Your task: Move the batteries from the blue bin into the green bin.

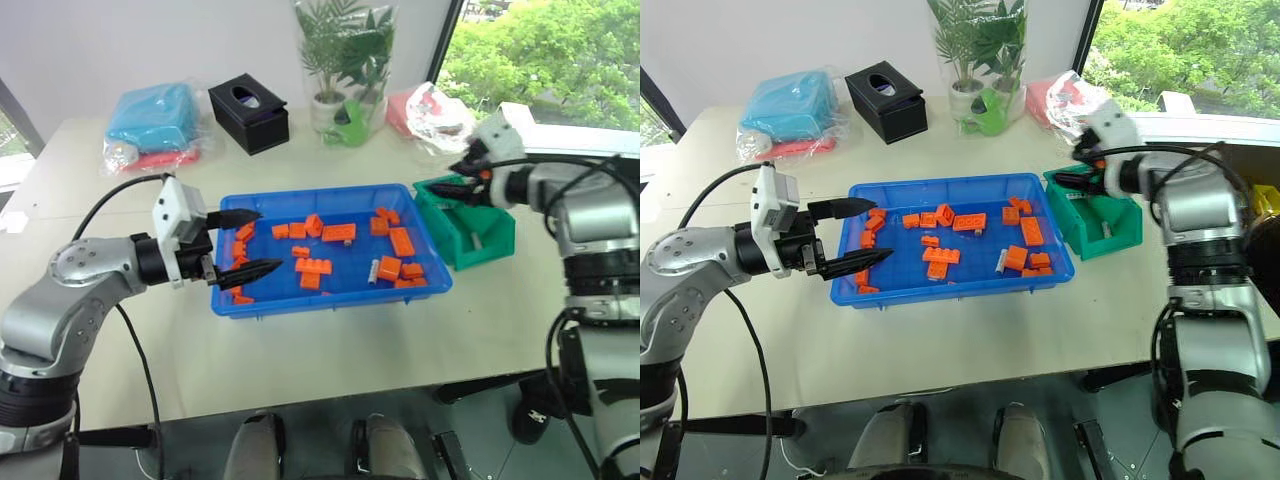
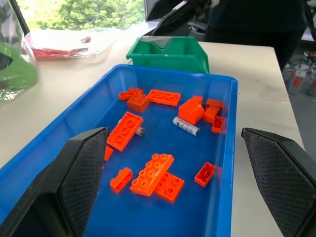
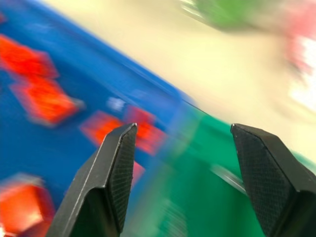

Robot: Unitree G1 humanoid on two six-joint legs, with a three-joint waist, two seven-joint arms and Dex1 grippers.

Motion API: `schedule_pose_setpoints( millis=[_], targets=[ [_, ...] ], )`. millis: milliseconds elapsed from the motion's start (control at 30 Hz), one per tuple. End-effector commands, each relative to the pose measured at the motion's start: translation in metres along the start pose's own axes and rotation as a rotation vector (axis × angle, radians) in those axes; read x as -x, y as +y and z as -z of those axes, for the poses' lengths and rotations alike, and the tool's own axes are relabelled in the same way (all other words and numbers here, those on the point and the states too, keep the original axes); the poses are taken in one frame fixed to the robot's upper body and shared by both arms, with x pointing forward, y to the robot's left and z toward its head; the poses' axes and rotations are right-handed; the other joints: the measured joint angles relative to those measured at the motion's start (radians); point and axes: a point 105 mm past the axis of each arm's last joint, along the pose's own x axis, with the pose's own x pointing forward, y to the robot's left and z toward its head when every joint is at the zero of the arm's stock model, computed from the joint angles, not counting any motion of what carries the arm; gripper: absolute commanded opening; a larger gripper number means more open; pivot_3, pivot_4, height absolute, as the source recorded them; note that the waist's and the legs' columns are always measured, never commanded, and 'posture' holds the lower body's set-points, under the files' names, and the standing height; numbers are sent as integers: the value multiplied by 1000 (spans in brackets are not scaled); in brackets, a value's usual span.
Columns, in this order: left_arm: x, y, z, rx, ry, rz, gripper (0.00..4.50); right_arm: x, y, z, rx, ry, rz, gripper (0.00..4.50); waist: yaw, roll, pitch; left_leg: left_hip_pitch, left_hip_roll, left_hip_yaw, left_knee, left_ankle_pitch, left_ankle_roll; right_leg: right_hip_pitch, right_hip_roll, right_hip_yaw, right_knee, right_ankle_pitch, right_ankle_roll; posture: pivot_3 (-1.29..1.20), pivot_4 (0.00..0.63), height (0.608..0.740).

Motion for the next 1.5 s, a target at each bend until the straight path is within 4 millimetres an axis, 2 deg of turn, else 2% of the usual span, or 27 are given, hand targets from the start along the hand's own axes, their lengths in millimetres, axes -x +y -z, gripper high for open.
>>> schedule_pose_setpoints(
  millis=[33,200,400,733,967,1067,1133,1333,1400,1500],
  targets=[
    [3,-3,-10,-43,-26,-13,4500,-16,20,-1,77,-33,-72,3086,7,0,0,0,0,0,0,0,0,0,0,0,0,0,0,0,150,657],
    [7,-1,-14,-54,-24,-36,4500,-49,36,9,120,-24,-166,3086,22,0,0,0,-1,0,2,0,0,1,0,0,-2,-1,-1,0,150,657],
    [11,-3,-16,-60,-17,-48,4500,-74,41,12,174,-12,-218,3086,20,0,0,0,-1,1,2,0,0,0,0,0,0,0,0,0,150,657],
    [14,-5,-17,-66,-2,-56,4500,-89,39,31,219,70,-262,3086,19,0,1,0,-1,0,2,0,0,0,0,0,1,0,0,0,150,657],
    [13,-4,-19,-70,-2,-62,4500,-96,37,28,204,61,-237,3086,10,0,0,0,-1,0,2,0,0,0,0,0,2,0,0,0,150,657],
    [13,-3,-19,-72,-4,-63,4500,-98,38,23,187,37,-234,2268,10,0,0,0,-1,0,2,0,0,0,0,0,3,0,0,0,150,657],
    [13,-2,-20,-73,-5,-65,4500,-98,40,19,175,22,-246,1255,9,0,0,0,-1,0,2,0,0,0,0,0,3,0,0,0,150,657],
    [13,-1,-20,-75,-7,-71,4500,-98,53,12,187,-5,-304,1155,0,0,0,0,-1,0,2,0,0,0,0,0,3,0,0,0,150,657],
    [13,0,-20,-74,-7,-71,4500,-101,60,3,188,-33,-314,1155,-2,0,0,0,-1,0,2,0,0,0,0,0,3,0,0,0,150,657],
    [12,1,-19,-75,-9,-71,4500,-113,84,-14,191,-83,-357,1155,-4,0,0,0,0,0,1,0,0,0,0,0,4,0,0,0,150,657]
  ],
)
